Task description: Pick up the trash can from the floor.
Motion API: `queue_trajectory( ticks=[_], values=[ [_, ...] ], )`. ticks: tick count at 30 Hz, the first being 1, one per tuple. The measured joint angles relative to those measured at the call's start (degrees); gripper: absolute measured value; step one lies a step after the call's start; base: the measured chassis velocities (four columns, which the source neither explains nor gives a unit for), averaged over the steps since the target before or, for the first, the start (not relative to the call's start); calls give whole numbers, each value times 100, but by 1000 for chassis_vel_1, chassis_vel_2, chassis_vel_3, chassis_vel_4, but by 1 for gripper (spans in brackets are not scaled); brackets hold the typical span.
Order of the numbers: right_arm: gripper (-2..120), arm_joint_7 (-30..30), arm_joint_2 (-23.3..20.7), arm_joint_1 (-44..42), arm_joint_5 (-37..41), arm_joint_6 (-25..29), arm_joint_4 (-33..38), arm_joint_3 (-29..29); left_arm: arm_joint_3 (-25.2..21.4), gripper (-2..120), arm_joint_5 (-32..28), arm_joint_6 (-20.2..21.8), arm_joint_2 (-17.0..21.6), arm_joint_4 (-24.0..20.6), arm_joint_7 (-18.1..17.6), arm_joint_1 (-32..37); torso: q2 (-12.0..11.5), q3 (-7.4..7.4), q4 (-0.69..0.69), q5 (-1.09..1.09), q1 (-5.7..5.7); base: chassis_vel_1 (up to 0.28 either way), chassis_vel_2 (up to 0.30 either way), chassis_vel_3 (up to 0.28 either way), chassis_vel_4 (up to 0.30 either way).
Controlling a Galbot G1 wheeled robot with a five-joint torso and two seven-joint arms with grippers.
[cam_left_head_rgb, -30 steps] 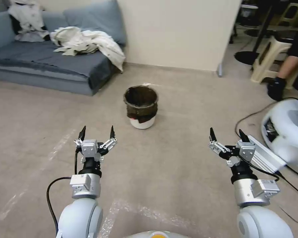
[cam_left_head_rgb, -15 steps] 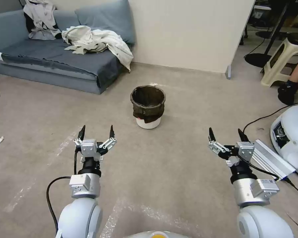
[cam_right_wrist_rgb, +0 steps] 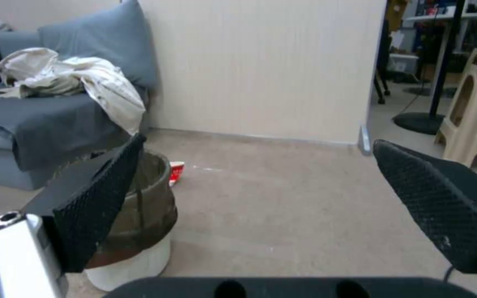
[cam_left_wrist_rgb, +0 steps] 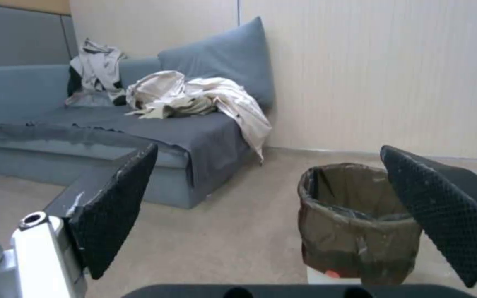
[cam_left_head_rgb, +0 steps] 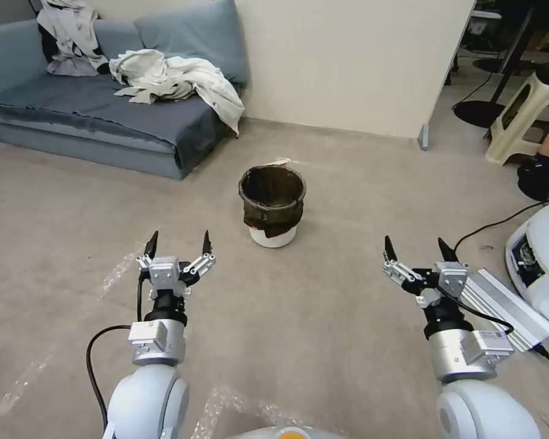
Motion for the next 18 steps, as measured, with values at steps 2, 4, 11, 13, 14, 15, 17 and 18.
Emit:
queue_trajectory(
  ticks=[2,4,11,13,14,15,17,18],
  values=[
    [100,-1,1,0,-5,0,6,-5,-2,100,-5,1,0,0,2,-4,0,0,0,0,0,-74,51,63,-48],
    [100,-2,4,-1,-22,0,8,-7,-4,100,-16,1,-3,0,4,-6,0,0,0,0,0,-73,68,68,-80],
    [100,-4,23,-13,-57,5,18,-13,-5,100,-71,1,6,0,6,-6,0,0,0,0,0,-79,84,74,-88],
    [100,-4,28,-13,-79,6,19,-14,-6,100,-89,1,11,0,6,-8,0,0,0,0,0,-103,122,101,-86],
    [100,-4,30,-13,-85,6,19,-14,-8,100,-101,2,12,-1,6,-9,0,0,0,0,0,-117,131,115,-113],
    [100,-4,30,-13,-85,6,19,-14,-8,100,-101,2,12,-1,6,-9,0,0,0,0,0,-117,131,115,-113],
    [100,-4,34,-8,-92,6,19,-16,-11,100,-125,5,18,-2,6,-12,0,0,0,0,0,-115,121,105,-137],
    [100,-4,36,-7,-94,6,19,-18,-12,100,-130,5,21,-1,6,-12,0,0,0,0,0,-133,111,132,-118]
  ],
)
